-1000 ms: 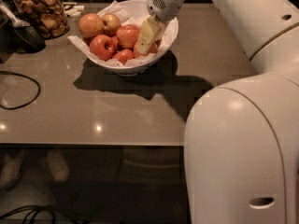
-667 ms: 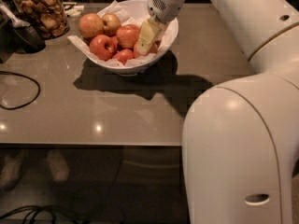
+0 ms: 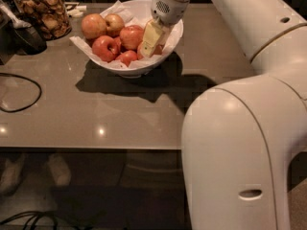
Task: Pick apple from white bowl
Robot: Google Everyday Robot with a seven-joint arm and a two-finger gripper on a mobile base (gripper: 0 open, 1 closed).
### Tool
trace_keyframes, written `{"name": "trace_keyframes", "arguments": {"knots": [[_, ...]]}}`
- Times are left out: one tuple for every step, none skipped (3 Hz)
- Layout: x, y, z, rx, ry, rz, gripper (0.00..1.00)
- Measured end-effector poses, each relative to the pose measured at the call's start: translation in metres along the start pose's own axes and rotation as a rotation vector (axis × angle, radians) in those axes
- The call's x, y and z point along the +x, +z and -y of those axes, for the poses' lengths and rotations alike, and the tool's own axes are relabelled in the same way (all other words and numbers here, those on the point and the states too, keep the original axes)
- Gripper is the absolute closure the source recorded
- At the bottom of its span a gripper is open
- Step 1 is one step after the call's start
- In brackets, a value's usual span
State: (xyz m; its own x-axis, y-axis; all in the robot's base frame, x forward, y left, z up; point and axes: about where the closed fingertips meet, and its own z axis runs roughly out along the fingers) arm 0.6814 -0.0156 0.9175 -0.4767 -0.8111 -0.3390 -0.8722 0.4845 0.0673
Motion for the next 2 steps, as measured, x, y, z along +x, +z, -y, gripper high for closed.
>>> {"name": "trace_keyframes", "arguments": {"knots": [[0.003,0.007,0.003,-0.020,0.017,-0.006,0.41],[0.004,0.017,0.006,-0.047,0.032,-0.004,0.43]]}}
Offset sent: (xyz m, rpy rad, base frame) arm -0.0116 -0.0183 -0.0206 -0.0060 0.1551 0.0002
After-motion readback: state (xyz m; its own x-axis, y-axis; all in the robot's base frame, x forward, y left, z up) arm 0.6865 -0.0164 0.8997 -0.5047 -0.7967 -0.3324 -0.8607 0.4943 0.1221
